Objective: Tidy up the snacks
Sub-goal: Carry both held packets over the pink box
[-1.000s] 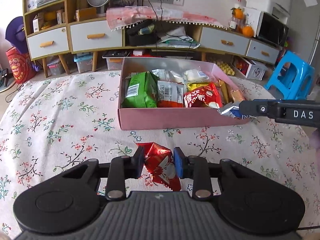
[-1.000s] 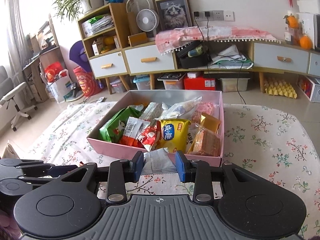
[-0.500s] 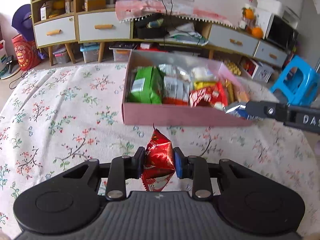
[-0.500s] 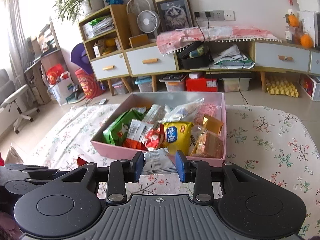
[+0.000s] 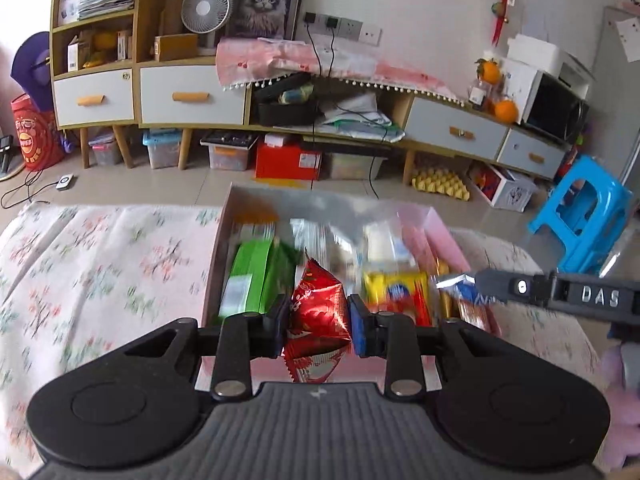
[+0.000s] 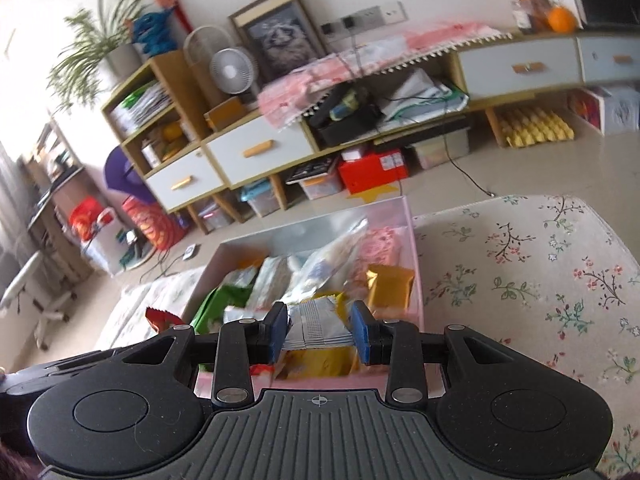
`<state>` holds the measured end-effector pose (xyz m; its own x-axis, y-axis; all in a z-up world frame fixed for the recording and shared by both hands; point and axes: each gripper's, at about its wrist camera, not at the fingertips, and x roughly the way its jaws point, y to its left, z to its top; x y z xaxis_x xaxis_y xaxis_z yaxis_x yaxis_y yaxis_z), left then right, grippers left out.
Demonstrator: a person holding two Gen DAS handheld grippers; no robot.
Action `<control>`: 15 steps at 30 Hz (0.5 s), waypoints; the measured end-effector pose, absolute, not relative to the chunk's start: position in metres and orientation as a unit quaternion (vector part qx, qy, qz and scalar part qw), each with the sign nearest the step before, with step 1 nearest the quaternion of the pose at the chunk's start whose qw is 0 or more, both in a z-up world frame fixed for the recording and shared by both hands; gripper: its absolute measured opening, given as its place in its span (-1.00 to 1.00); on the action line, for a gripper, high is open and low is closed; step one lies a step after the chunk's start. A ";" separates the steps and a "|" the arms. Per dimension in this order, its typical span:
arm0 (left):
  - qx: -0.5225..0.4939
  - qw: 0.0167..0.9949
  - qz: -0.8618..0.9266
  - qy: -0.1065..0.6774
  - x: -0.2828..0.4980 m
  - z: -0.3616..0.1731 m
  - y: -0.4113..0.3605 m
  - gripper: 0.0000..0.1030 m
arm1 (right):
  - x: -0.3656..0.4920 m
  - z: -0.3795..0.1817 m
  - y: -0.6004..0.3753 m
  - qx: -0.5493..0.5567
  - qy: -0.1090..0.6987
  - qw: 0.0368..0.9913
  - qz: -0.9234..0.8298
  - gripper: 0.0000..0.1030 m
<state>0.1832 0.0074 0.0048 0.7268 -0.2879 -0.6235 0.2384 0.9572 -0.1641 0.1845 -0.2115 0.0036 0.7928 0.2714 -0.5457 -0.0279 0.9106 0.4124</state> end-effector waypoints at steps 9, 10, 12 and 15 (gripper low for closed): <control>-0.043 0.931 -0.118 0.343 0.230 -0.005 -0.004 -0.44 | 0.236 -0.005 -0.223 0.234 0.307 0.920 0.063 -0.36; -0.046 0.931 -0.116 0.343 0.233 -0.006 -0.004 -0.44 | 0.241 -0.006 -0.224 0.242 0.306 0.918 0.066 -0.36; -0.050 0.931 -0.111 0.344 0.238 -0.008 -0.004 -0.44 | 0.252 -0.008 -0.224 0.258 0.308 0.913 0.072 -0.36; -0.050 0.932 -0.104 0.343 0.242 -0.011 -0.005 -0.43 | 0.264 -0.011 -0.218 0.261 0.312 0.911 0.074 -0.36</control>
